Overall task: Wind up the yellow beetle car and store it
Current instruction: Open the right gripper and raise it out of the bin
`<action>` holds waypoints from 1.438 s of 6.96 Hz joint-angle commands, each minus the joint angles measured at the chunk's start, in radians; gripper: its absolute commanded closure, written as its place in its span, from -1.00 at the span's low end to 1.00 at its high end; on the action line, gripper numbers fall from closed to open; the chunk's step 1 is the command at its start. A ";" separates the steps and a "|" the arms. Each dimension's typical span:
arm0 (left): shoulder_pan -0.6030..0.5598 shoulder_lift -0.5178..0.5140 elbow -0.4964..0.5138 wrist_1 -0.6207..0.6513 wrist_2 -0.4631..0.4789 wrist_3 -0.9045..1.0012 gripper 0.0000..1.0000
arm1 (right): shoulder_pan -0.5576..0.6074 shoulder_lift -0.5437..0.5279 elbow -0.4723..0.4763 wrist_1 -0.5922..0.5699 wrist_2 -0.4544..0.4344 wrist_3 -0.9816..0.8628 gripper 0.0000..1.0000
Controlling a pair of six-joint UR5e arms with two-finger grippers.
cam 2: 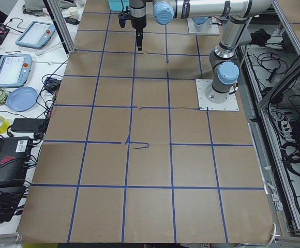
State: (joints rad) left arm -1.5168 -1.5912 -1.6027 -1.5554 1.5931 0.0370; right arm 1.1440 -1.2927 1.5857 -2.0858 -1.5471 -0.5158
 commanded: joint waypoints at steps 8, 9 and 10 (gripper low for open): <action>0.006 0.000 0.001 0.000 0.002 0.001 -1.00 | 0.399 -0.258 -0.133 0.472 -0.028 0.366 -1.00; 0.006 0.000 0.001 0.000 0.001 0.001 -1.00 | 0.399 -0.258 -0.132 0.480 -0.022 0.409 -1.00; 0.006 0.000 0.001 0.000 0.001 0.001 -1.00 | 0.414 -0.261 -0.132 0.486 -0.019 0.519 -1.00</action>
State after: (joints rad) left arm -1.5112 -1.5907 -1.6015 -1.5555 1.5942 0.0384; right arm 1.5458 -1.5517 1.4551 -1.6091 -1.5701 -0.1080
